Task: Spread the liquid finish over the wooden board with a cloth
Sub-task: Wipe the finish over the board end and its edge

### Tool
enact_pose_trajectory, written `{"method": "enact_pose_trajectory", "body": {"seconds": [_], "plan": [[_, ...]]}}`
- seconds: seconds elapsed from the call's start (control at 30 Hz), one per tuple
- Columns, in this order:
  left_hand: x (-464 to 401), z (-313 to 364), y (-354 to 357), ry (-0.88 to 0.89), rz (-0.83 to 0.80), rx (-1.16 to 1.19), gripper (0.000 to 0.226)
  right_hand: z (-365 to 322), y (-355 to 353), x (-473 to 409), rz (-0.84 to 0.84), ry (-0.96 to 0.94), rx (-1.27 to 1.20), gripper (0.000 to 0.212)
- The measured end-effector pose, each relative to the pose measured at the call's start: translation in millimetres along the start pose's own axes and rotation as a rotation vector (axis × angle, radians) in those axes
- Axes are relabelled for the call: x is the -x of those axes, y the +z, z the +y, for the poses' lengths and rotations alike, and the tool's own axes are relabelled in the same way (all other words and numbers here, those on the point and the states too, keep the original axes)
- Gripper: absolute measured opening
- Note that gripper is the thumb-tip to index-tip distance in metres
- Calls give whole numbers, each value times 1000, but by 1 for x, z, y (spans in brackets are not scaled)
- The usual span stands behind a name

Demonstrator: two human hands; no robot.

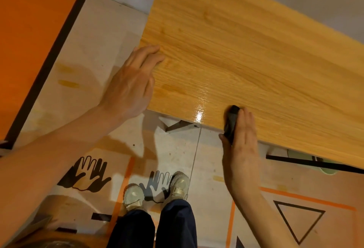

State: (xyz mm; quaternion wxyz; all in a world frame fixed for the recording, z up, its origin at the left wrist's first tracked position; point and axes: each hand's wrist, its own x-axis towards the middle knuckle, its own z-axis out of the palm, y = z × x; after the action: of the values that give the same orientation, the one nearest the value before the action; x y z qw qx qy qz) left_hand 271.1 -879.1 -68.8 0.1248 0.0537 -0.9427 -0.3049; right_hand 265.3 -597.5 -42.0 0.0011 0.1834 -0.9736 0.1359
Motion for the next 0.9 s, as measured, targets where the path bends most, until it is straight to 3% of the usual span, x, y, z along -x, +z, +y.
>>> {"method": "enact_pose_trajectory", "body": {"seconds": [0.17, 0.27, 0.33, 0.4, 0.5, 0.7, 0.83, 0.9], "plan": [[0, 1, -2, 19, -23, -48, 46, -99, 37, -21, -68, -243, -68, 53], [1, 2, -2, 25, -20, -63, 45, -80, 20, -30, -148, -374, -104, 49], [1, 2, -1, 17, -29, -52, 43, -32, 0, -29, -168, -319, -106, 49], [1, 3, -1, 2, -41, -37, 44, 18, -19, -31, -143, -119, -139, 51], [1, 4, -3, -20, -48, -25, 50, 24, -21, -42, -86, 60, -137, 55], [0, 4, -5, -59, -86, -86, 55, -99, 33, -72, -149, -337, -198, 48], [-1, 7, -4, -67, -84, -99, 53, -50, 16, -93, -226, -527, -161, 47], [-1, 7, -4, -95, -91, -71, 53, 1, -3, -105, -220, -417, -135, 48]]}}
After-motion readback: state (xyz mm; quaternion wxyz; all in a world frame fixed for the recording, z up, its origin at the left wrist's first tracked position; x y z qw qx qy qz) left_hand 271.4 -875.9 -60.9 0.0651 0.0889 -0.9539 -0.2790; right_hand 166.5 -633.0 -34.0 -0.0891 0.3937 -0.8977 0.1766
